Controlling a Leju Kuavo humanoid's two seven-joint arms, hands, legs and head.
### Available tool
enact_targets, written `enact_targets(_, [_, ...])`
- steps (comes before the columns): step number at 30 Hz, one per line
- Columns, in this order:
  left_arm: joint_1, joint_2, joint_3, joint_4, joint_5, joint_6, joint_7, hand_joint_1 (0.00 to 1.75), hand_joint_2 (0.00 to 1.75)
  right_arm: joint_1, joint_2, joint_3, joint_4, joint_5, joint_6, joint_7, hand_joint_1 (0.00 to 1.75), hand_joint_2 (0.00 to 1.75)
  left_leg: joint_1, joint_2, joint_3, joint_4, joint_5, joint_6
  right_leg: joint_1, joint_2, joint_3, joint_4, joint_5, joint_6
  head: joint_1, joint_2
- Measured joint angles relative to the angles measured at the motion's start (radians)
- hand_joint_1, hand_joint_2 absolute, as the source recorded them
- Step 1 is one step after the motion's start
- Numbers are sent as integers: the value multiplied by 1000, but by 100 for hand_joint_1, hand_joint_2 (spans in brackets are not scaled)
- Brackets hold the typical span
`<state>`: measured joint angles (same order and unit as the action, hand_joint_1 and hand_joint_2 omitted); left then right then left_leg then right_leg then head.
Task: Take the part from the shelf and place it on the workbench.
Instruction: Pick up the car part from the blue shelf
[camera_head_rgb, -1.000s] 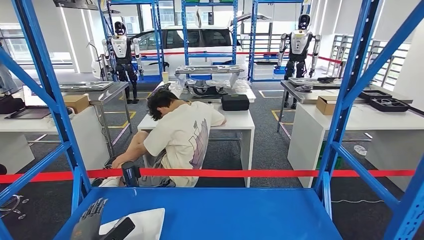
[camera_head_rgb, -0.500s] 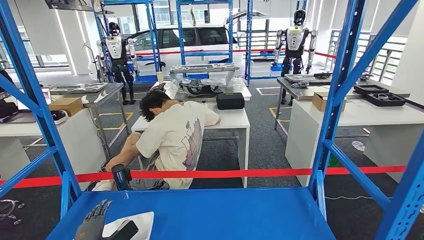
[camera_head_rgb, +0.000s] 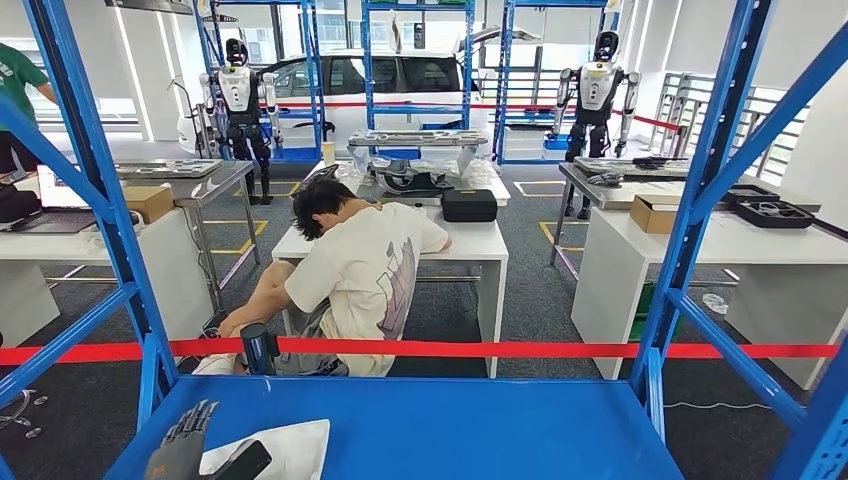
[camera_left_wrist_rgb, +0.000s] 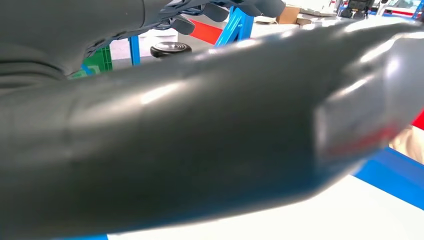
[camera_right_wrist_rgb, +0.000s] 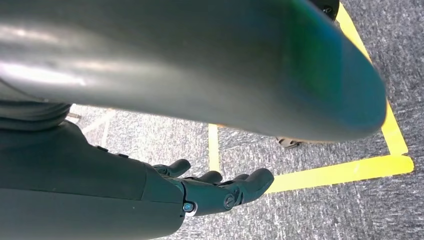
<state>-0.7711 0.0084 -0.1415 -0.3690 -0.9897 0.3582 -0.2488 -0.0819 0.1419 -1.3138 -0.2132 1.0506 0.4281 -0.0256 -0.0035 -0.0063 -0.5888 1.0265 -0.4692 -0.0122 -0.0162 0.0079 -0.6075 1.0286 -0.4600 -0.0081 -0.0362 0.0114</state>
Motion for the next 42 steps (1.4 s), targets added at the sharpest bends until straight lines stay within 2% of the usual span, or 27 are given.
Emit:
enact_targets(7, [0,0,0,0,5,-3,0,0,0,0,0,0,0,0,0,0,0,0,-1,0,0,0,1,2,0,0,0,0,1,3,0,0])
enact_targets(14, [0,0,0,1,-2,-2,4,0,0,0,0,0,0,-1,0,0,0,0,-6,0,0,2,0,5,-6,0,0,-1,3,11,0,0])
enact_targets(17, [1,-1,0,2,-7,0,6,0,0,0,0,0,0,-2,0,1,0,0,-12,0,-1,3,0,13,-12,0,1,-3,5,18,0,0])
enact_targets(19, [2,-3,0,1,-9,0,6,0,0,1,0,0,0,-2,0,1,0,0,-11,1,6,-8,4,26,-13,-1,-2,9,14,26,0,0])
enact_targets(21, [2,-7,-1,0,-12,0,7,0,0,0,-2,0,0,-3,0,1,0,0,-6,2,17,-24,9,40,-11,-2,-25,57,-2,27,1,0])
enact_targets(23, [2,-11,-2,-1,-13,0,8,0,0,0,-3,0,0,-5,0,1,0,0,-6,3,20,-28,10,46,-10,-3,-79,162,-64,21,1,0])
enact_targets(24, [3,-12,-3,-1,-13,0,9,0,0,0,-3,0,0,-6,0,1,0,0,-6,2,19,-28,10,46,-9,-3,-108,221,-93,22,1,0])
enact_targets(25, [5,-14,-3,-1,-14,-1,9,0,0,1,-3,0,0,-6,0,1,0,0,-7,2,18,-27,10,46,-9,-3,-129,262,-109,24,1,0])
enact_targets(26, [6,-16,-4,-1,-14,-1,10,0,0,1,-3,0,0,-7,0,1,0,0,-7,2,18,-25,9,44,-10,-3,-133,270,-107,28,1,0])
enact_targets(27, [8,-18,-4,-1,-14,-1,10,0,0,1,-3,0,0,-7,0,1,0,0,-6,1,18,-23,7,41,-11,-3,-121,243,-88,31,1,0])
enact_targets(29, [8,-20,-4,-1,-14,-1,12,0,0,0,-4,0,0,-7,0,0,0,0,-3,1,18,-14,-1,29,-12,-3,-62,121,-30,29,1,0])
enact_targets(31, [8,-20,-4,-2,-14,-1,12,0,0,0,-5,0,0,-8,0,0,0,0,-2,1,14,-2,-12,14,-9,-3,-23,37,-22,18,1,0])
enact_targets(33, [8,-21,-4,-3,-14,-1,12,0,0,2,-5,0,0,-8,0,1,0,0,-4,1,15,8,-18,-1,-5,-3,-17,25,-34,3,1,0])
enact_targets(35, [9,-23,-4,-4,-14,-2,12,0,0,4,-5,0,0,-10,0,0,0,0,-1,1,13,24,-25,-12,-6,-3,-3,23,-29,-13,0,0])
enact_targets(37, [8,-25,-5,-6,-15,-2,12,0,0,4,-5,0,0,-11,-2,0,0,0,2,2,-20,88,-51,-21,-8,-3,13,22,-35,-25,0,0])
enact_targets(40, [14,-26,-5,-5,-17,-2,14,0,0,4,-5,0,0,-13,-2,0,0,0,5,2,-125,252,-102,-31,-7,-1,33,21,-53,-32,-1,0])
enact_targets(41, [18,-27,-5,-4,-18,-2,15,0,0,5,-5,0,0,-13,-2,0,0,0,6,2,-148,272,-99,-32,-7,-1,42,21,-61,-31,-1,0])
enact_targets(42, [21,-27,-6,-4,-19,-3,16,0,0,6,-5,0,0,-14,-2,0,0,0,6,2,-158,264,-82,-31,-7,0,52,21,-69,-30,-1,0])
